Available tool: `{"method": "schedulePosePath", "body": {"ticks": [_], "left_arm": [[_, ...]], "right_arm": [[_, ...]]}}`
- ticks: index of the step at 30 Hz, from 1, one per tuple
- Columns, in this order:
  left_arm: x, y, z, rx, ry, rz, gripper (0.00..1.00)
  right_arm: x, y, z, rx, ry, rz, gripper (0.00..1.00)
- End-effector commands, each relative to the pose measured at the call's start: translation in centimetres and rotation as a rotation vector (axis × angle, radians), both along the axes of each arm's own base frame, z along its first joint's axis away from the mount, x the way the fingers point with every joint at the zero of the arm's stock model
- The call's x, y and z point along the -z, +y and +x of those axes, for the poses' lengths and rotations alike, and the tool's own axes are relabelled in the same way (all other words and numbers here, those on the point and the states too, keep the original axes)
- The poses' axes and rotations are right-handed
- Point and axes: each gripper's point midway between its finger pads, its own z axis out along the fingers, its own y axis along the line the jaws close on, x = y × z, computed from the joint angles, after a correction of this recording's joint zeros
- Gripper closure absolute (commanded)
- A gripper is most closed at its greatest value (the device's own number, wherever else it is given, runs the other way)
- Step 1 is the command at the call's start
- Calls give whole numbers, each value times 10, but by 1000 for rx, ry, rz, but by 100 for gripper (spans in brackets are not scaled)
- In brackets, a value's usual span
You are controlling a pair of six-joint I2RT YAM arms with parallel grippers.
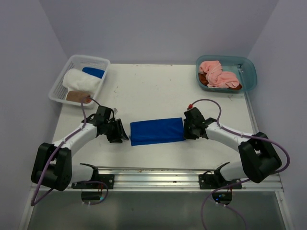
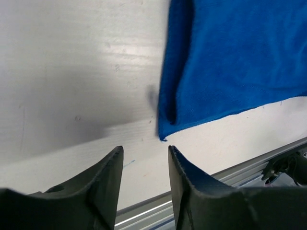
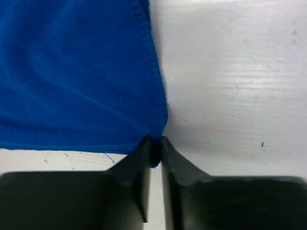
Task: Roll the towels
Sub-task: Fold the towel
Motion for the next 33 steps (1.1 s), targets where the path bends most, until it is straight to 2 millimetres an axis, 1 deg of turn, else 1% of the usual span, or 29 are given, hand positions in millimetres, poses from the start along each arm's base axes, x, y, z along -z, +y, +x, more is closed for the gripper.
{"method": "schedulePosePath", "body": {"ticks": [1,2,3,4,6,7,8,9,10,11,12,13,14,15,16,17,18,20,21,22,23,25,26,27,29,30,31,32,33], "left_arm": [[-11,14,-2,11,-22,72,53],[-17,16,0,10,-33,83,52],[-33,15,13,7,-88,85,52],[-40,15,19,3,-113,88,52],[-59,9,35,4,-175,65,53],[-65,4,39,8,-190,37,53],[-70,-1,47,6,-218,12,56],[-71,-7,50,13,-219,-10,58],[-73,-14,52,17,-219,-41,61],[-75,-20,58,21,-240,-51,64],[-71,-33,55,43,-225,-56,66],[-66,-38,54,54,-219,-50,68],[-64,-47,54,72,-223,-59,73],[-53,-61,46,109,-183,-60,75],[-48,-67,43,124,-165,-65,77],[-42,-72,40,136,-150,-68,82],[-31,-76,33,153,-116,-64,84],[-24,-79,29,157,-102,-64,86],[-16,-78,24,156,-81,-58,86],[-9,-74,23,142,-73,-33,86],[-4,-70,20,138,-51,-10,86],[9,-64,16,138,-21,25,86],[14,-62,16,135,-11,36,87],[23,-60,12,140,16,51,87],[32,-59,9,151,35,60,90],[38,-57,7,155,53,73,91],[43,-54,5,156,66,88,92],[45,-53,5,155,70,95,92],[48,-52,3,161,82,104,92]], "right_arm": [[-15,-10,6,-15,-21,-60,75],[-21,-9,8,-24,-33,-61,68],[-25,-11,9,-24,-37,-71,59],[-34,-9,16,-26,-65,-71,55],[-43,-10,22,-23,-93,-80,51],[-49,-10,29,-16,-113,-89,51],[-51,-9,32,-16,-117,-93,51],[-49,-9,34,-17,-111,-101,53],[-55,-5,41,-16,-131,-91,57],[-55,-3,44,-15,-136,-86,60],[-51,-1,48,-14,-133,-90,71],[-54,3,56,-13,-149,-80,76],[-52,5,59,-16,-145,-78,86],[-49,10,66,-19,-135,-76,90],[-46,12,70,-27,-129,-79,94],[-45,16,73,-33,-124,-74,96],[-44,19,76,-39,-124,-72,99],[-38,23,86,-47,-121,-77,100],[-36,24,88,-51,-116,-76,100],[-38,25,96,-53,-128,-72,100],[-30,25,97,-55,-111,-76,100],[-26,26,105,-59,-102,-70,100],[-13,24,104,-63,-69,-85,100],[-8,24,107,-63,-65,-80,100],[11,21,101,-69,-18,-88,100],[17,22,97,-73,-1,-85,100],[24,21,89,-75,21,-77,100],[27,20,85,-73,28,-73,100],[31,14,76,-65,33,-79,100]]}}
